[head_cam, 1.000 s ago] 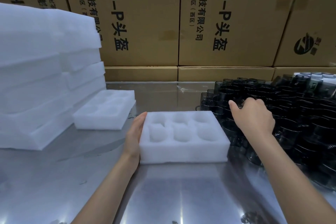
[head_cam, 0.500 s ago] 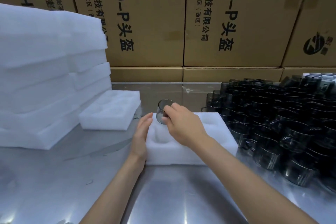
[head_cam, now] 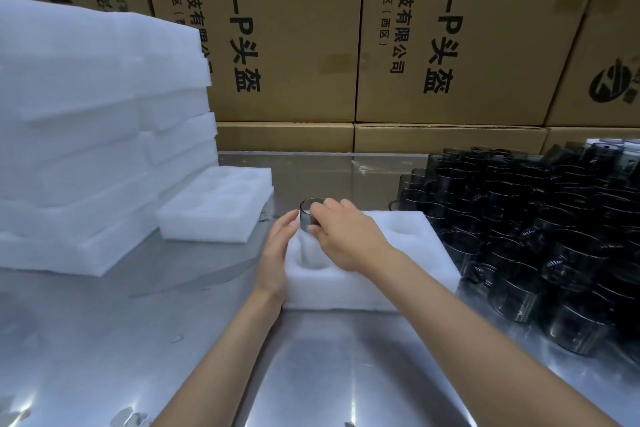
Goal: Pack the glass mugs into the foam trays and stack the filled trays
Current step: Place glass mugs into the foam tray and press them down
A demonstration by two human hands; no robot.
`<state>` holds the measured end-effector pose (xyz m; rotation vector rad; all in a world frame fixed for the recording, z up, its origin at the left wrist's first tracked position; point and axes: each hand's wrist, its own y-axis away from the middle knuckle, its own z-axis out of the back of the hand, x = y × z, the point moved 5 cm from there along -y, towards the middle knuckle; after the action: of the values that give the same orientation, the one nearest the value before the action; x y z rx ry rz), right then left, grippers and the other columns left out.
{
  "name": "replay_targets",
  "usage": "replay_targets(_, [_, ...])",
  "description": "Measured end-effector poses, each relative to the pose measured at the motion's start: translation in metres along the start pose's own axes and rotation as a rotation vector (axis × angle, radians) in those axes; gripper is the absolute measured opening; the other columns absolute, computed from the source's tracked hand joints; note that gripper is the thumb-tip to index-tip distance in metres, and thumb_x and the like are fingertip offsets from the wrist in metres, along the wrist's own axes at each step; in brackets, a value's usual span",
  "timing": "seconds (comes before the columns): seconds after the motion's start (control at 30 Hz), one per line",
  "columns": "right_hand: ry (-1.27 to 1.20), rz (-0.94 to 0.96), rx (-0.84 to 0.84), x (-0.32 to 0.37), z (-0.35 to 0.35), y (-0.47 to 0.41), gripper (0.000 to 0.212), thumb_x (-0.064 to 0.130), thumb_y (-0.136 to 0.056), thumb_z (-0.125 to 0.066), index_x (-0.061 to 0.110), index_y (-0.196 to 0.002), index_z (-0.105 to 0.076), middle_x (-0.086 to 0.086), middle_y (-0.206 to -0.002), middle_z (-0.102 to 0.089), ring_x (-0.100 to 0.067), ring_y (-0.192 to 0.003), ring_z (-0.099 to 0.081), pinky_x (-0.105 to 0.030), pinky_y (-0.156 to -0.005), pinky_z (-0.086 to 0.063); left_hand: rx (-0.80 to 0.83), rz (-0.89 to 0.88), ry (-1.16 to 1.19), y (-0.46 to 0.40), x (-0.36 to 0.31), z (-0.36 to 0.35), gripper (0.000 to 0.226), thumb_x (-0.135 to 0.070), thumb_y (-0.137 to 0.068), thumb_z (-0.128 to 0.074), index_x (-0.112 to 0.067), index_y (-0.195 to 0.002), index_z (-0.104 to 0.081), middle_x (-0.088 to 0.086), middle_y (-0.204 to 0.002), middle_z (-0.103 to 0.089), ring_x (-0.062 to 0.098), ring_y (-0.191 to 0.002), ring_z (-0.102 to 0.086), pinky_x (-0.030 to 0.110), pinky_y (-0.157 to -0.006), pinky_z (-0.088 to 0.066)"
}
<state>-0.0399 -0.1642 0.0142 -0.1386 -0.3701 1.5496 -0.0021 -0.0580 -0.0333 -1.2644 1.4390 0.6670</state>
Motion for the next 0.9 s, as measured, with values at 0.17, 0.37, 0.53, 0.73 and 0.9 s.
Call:
replay_targets(0.17, [-0.081, 0.006, -0.11, -0.003, 0.006, 0.004, 0.029, 0.037, -0.096, -0.042, 0.024, -0.122, -0.047, 0.006, -0.121, -0.045, -0.017, -0.107, -0.041, -0.032, -0.078, -0.042, 0.051, -0.02, -0.048, 0.001, -0.003, -0.001, 0.029, -0.017, -0.097, -0.044, -0.017, -0.125, -0.052, -0.002, -0.135, -0.051, 0.007, -0.126, -0.045, 0.017, -0.097, -0.036])
replay_targets(0.37, [-0.199, -0.029, -0.042, -0.018, 0.007, 0.021, 0.053, 0.024, -0.097, -0.029, 0.028, -0.15, -0.023, 0.018, -0.156, -0.017, -0.004, -0.139, -0.016, -0.021, -0.102, -0.022, 0.255, -0.247, -0.415, 0.003, -0.019, -0.003, 0.049, -0.034, -0.085, -0.044, -0.036, -0.133, -0.037, -0.025, -0.141, -0.035, -0.016, -0.131, -0.027, 0.003, -0.101, -0.024])
replay_targets(0.53, [-0.08, -0.047, 0.187, -0.016, -0.004, 0.021, 0.048, 0.025, -0.098, -0.022, 0.02, -0.145, -0.033, 0.009, -0.158, -0.014, -0.011, -0.144, -0.013, -0.033, -0.113, -0.019, 0.342, -0.217, -0.704, 0.006, -0.012, -0.004, 0.034, -0.039, -0.083, -0.034, -0.059, -0.109, -0.045, -0.027, -0.135, -0.036, 0.002, -0.141, -0.02, 0.044, -0.118, -0.01])
replay_targets(0.73, [-0.112, -0.058, 0.144, -0.018, -0.003, 0.022, 0.047, 0.032, -0.099, -0.026, 0.024, -0.145, -0.033, 0.009, -0.156, -0.022, -0.011, -0.144, -0.016, -0.032, -0.111, -0.019, 0.335, -0.208, -0.716, 0.005, -0.011, -0.004, 0.037, -0.047, -0.084, -0.037, -0.048, -0.117, -0.054, -0.019, -0.142, -0.041, 0.001, -0.14, -0.023, 0.044, -0.118, -0.012])
replay_targets(0.9, [-0.313, -0.266, -0.328, -0.057, 0.033, 0.025, 0.039, 0.029, -0.097, -0.041, 0.022, -0.134, -0.051, 0.008, -0.138, -0.051, -0.015, -0.13, -0.04, -0.032, -0.099, -0.036, 0.265, -0.197, -0.436, 0.007, -0.016, -0.004, 0.034, -0.042, -0.083, -0.044, -0.04, -0.114, -0.056, -0.016, -0.136, -0.05, -0.004, -0.133, -0.036, 0.01, -0.105, -0.027])
